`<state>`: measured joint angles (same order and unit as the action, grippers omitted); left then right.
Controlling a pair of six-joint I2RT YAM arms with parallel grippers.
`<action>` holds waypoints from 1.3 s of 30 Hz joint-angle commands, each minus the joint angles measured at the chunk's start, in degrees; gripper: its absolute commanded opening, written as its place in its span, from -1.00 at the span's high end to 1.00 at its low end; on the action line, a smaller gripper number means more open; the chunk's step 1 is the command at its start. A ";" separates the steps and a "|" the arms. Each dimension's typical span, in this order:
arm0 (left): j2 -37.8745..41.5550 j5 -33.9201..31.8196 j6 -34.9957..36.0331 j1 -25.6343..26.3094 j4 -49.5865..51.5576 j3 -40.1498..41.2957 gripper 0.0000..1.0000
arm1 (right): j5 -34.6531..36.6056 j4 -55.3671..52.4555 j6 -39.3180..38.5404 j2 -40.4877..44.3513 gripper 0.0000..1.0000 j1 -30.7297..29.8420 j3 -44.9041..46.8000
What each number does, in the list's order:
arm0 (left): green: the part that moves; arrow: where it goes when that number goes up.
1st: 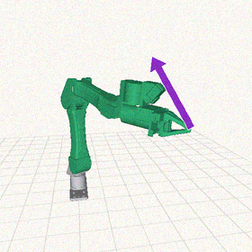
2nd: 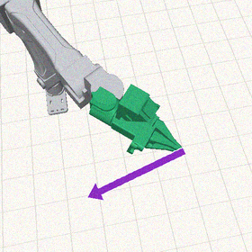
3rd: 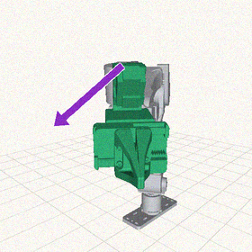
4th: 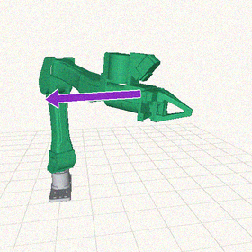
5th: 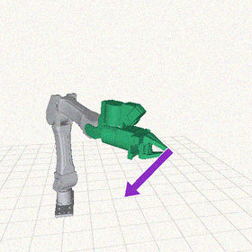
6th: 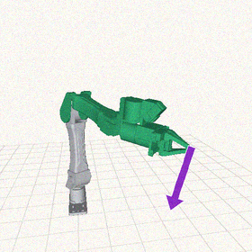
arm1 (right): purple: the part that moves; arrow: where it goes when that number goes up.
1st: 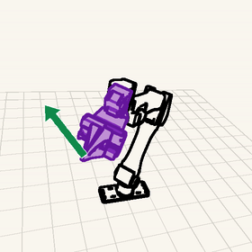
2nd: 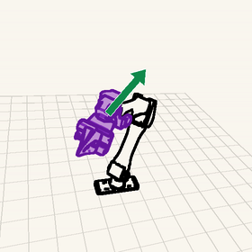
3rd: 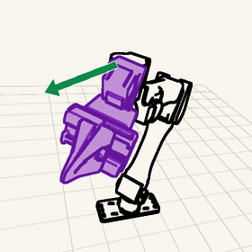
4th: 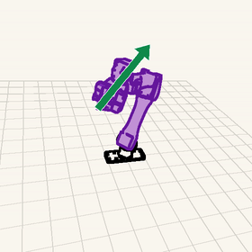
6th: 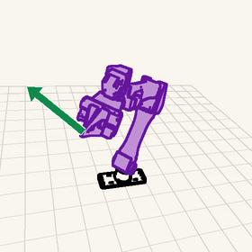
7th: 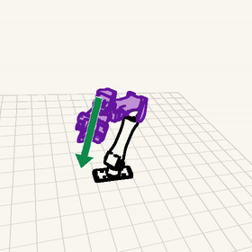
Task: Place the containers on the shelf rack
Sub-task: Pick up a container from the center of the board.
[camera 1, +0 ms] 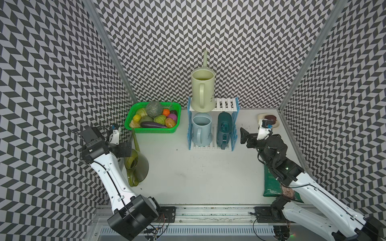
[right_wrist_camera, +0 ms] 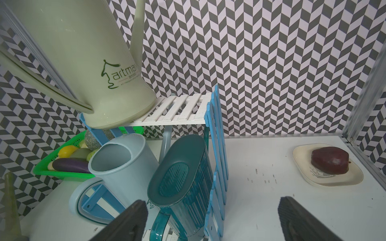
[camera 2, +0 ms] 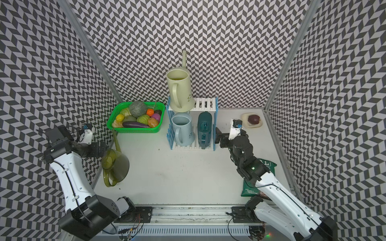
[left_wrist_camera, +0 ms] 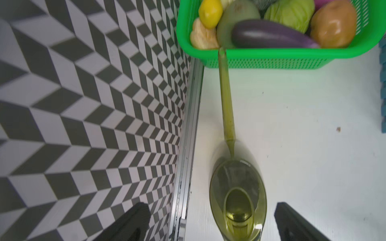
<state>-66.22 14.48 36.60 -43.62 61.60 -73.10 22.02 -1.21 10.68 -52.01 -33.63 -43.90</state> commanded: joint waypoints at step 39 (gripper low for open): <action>10.64 5.85 16.54 -0.49 -22.87 35.20 0.08 | -2.22 2.64 1.84 -1.91 -0.99 -0.12 0.54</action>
<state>-53.47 17.98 53.17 -44.97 42.11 -36.47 20.78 -0.38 11.44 -54.78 -33.63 -43.90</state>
